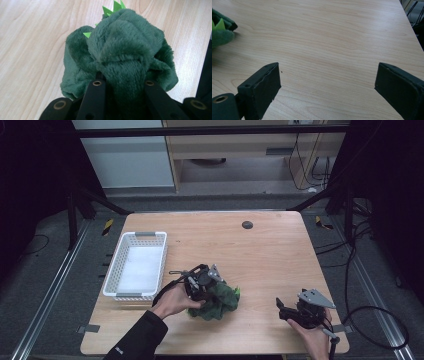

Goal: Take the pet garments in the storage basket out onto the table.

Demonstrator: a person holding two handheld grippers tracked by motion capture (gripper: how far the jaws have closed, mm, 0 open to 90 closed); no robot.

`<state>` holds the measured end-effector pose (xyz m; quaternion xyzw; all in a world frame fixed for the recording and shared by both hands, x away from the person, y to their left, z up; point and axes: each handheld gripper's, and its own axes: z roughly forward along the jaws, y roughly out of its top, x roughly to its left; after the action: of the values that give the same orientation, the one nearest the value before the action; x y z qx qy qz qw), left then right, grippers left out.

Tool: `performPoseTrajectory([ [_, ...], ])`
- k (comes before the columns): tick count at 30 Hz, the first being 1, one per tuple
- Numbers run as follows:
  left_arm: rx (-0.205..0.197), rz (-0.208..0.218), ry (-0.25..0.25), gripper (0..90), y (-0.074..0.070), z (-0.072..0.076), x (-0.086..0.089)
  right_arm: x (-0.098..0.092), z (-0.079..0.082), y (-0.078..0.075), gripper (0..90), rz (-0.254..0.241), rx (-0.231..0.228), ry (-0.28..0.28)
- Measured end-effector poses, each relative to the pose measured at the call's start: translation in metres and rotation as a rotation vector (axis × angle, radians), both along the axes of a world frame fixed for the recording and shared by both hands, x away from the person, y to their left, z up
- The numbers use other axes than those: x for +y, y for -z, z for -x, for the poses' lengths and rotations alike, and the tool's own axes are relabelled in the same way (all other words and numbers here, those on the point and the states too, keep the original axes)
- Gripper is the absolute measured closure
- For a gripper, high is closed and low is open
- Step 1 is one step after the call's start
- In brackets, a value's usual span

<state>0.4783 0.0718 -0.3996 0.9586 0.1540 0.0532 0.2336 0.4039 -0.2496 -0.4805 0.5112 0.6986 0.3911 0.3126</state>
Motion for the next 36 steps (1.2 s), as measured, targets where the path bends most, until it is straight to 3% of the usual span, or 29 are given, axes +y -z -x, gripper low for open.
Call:
performPoseTrajectory([
  [7,0.012,0.008,0.015,80.0,0.009,0.001,-0.005,0.000,0.000,0.000,6.3,0.001,0.001,-0.001],
  [21,0.029,-0.028,0.051,75.1,0.025,0.005,-0.013,0.000,0.000,0.000,6.3,0.003,0.004,-0.005],
  [31,0.018,-0.011,0.034,58.0,0.025,0.007,-0.011,0.001,0.000,0.001,6.3,0.003,0.004,-0.007],
  [36,-0.001,0.020,0.005,45.8,0.024,0.008,-0.006,0.001,0.000,0.001,6.3,0.003,0.006,-0.006],
])
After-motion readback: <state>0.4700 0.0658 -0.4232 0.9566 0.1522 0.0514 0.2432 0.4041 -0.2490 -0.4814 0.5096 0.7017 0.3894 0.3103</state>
